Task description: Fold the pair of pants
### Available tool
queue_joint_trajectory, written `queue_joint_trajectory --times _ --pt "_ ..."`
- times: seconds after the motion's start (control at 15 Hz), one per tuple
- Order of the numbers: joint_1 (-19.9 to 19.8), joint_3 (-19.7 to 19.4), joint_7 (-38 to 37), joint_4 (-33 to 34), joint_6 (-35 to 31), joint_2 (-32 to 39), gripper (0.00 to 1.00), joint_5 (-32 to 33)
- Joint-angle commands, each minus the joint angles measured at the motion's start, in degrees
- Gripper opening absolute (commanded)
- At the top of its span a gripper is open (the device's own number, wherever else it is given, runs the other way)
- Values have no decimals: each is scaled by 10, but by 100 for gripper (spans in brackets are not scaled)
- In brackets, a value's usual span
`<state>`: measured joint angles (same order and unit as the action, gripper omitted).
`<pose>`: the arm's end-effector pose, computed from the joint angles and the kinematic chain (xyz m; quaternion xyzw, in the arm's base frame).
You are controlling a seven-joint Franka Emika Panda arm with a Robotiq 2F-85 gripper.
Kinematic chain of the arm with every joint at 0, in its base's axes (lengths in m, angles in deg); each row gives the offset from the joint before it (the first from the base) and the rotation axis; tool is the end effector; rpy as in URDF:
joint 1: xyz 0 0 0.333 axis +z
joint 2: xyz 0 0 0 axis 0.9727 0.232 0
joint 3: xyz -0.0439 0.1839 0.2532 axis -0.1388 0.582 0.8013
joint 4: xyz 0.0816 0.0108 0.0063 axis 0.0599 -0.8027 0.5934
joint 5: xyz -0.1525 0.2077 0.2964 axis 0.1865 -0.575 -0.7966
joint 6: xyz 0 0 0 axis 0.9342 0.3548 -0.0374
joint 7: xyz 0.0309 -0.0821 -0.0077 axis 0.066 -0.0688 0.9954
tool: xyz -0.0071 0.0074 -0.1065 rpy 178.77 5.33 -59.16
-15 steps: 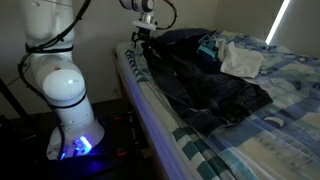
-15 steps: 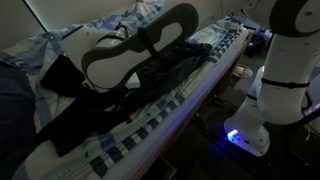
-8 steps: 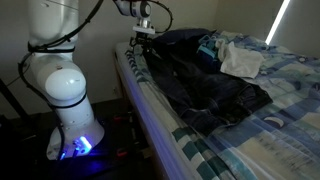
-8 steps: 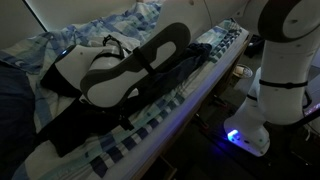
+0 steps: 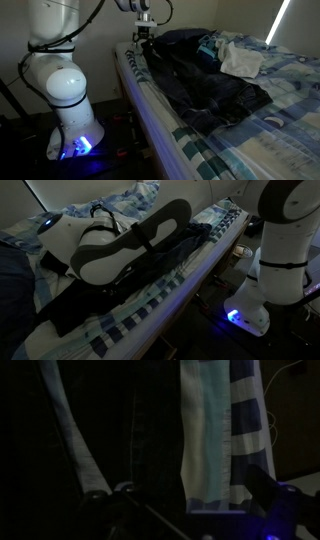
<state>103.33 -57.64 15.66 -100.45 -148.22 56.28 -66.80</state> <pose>0.4152 0.4703 0.3963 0.7632 0.6412 -0.0782 0.0171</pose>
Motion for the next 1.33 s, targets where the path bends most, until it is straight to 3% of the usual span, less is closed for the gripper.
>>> queue_joint_trajectory --times 0.0,0.8,0.87,1.0,1.27 --pt "-2 -9 21 31 5 26 100 23" --pt "0 -19 26 85 10 87 98 19" --pt "-4 -16 33 81 5 87 74 11" --pt "-7 -15 32 77 3 87 70 1" --pt "-12 -13 33 73 -1 78 38 -20"
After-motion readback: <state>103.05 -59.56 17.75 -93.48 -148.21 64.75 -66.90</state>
